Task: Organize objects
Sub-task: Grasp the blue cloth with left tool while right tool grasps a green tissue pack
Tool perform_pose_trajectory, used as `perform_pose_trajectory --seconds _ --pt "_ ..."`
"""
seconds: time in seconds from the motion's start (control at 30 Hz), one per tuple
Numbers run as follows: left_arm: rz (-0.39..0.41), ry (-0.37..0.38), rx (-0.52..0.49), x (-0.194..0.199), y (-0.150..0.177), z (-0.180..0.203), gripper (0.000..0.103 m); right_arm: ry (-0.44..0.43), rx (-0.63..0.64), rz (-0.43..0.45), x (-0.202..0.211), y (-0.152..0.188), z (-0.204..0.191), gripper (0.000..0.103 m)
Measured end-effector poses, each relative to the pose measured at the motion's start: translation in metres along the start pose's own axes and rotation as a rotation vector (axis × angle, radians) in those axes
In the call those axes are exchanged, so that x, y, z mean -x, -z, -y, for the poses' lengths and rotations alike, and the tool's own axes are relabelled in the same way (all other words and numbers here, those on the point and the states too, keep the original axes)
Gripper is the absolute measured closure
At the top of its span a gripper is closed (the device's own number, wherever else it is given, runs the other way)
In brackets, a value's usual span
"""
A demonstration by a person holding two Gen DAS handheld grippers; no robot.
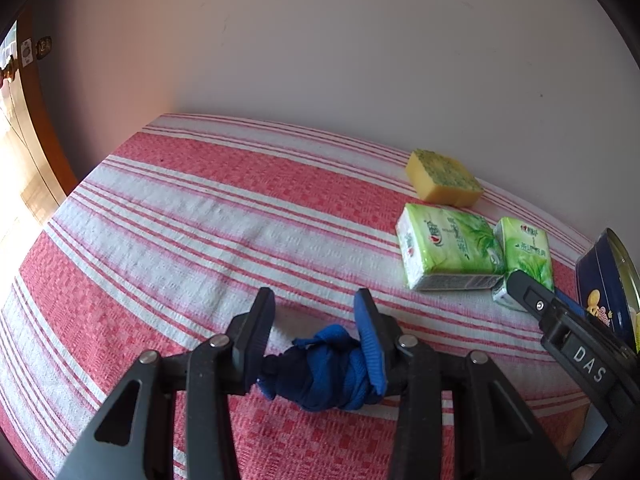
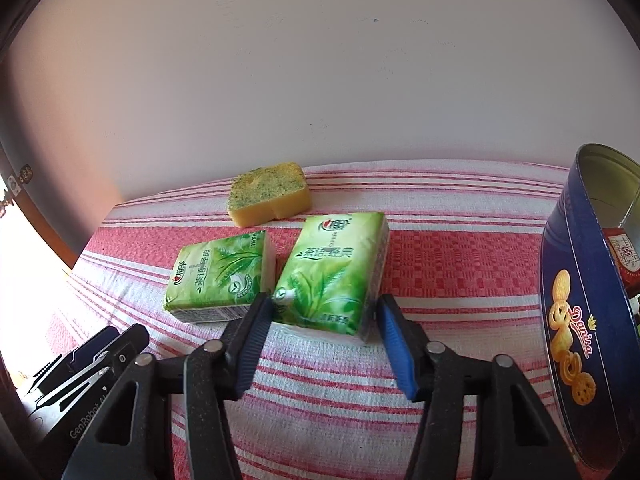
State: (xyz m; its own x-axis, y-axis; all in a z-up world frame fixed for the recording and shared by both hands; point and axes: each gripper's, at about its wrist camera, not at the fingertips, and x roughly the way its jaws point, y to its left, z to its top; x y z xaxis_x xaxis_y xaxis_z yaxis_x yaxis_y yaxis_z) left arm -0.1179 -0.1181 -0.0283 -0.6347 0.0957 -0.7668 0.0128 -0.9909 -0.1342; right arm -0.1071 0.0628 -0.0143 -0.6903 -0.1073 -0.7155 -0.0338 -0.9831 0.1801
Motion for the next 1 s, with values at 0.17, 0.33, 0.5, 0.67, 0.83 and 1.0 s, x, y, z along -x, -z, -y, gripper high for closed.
perform_pose_trajectory --seconds 0.17,0.33,0.5,0.67,0.83,1.0 --pt "0.019 0.024 0.026 0.004 0.001 -0.006 0.067 -0.112 -0.103 0.021 0.012 0.007 0.026 0.059" --pt "0.101 0.054 0.035 0.016 0.002 -0.009 0.071 -0.140 -0.127 0.099 0.038 0.018 0.038 0.062" --pt "0.153 0.037 -0.009 0.027 0.004 -0.001 0.071 -0.108 -0.055 0.158 0.057 0.022 0.027 0.068" --pt "0.117 0.018 -0.007 0.023 0.005 -0.003 0.070 -0.083 -0.076 0.117 0.052 0.023 0.035 0.064" --pt "0.070 -0.004 0.007 0.016 0.009 -0.002 0.041 -0.037 -0.054 0.082 0.036 0.016 0.028 0.040" --pt "0.030 -0.018 0.016 0.009 0.010 -0.003 0.031 -0.003 -0.057 -0.017 0.009 0.010 0.022 0.037"
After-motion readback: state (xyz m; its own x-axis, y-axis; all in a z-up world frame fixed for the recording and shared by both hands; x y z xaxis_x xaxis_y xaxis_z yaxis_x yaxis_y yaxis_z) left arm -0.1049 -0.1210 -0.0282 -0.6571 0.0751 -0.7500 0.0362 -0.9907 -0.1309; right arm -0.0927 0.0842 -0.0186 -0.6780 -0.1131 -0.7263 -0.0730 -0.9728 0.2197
